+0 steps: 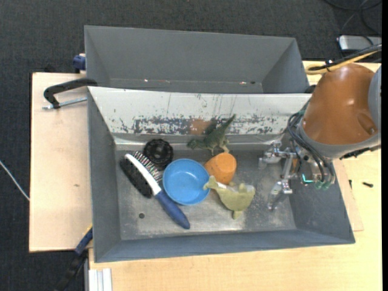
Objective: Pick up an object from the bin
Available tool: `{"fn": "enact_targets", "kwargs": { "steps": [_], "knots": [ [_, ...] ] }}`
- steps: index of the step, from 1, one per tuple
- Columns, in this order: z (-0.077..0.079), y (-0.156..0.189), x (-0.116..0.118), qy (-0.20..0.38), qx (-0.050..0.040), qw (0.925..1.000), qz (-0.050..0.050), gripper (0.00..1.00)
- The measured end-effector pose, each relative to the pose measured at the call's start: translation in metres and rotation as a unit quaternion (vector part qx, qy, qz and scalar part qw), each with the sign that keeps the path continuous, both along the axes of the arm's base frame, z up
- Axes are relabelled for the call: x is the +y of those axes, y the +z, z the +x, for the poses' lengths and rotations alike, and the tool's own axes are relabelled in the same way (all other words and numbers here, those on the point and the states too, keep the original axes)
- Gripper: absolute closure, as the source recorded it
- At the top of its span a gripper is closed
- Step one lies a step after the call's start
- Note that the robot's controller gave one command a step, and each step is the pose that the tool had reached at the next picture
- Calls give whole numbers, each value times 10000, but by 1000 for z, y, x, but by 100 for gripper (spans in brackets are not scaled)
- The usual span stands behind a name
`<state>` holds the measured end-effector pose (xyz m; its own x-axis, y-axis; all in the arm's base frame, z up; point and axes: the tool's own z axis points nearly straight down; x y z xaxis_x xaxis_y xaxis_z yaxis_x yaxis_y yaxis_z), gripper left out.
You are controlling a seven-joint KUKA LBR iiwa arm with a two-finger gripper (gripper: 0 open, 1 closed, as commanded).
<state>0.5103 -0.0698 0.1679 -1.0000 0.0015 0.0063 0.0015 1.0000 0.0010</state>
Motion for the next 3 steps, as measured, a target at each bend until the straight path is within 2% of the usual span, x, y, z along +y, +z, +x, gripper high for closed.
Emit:
{"fn": "enact_targets", "kwargs": {
  "steps": [1, 2, 3],
  "knots": [
    [5, -98, 49, 908, -59, 9958, -5, 0],
    [6, -95, 49, 915, -77, 9958, -4, 100],
    [18, 98, 82, 2284, -108, 9735, -6, 100]
  ]
}}
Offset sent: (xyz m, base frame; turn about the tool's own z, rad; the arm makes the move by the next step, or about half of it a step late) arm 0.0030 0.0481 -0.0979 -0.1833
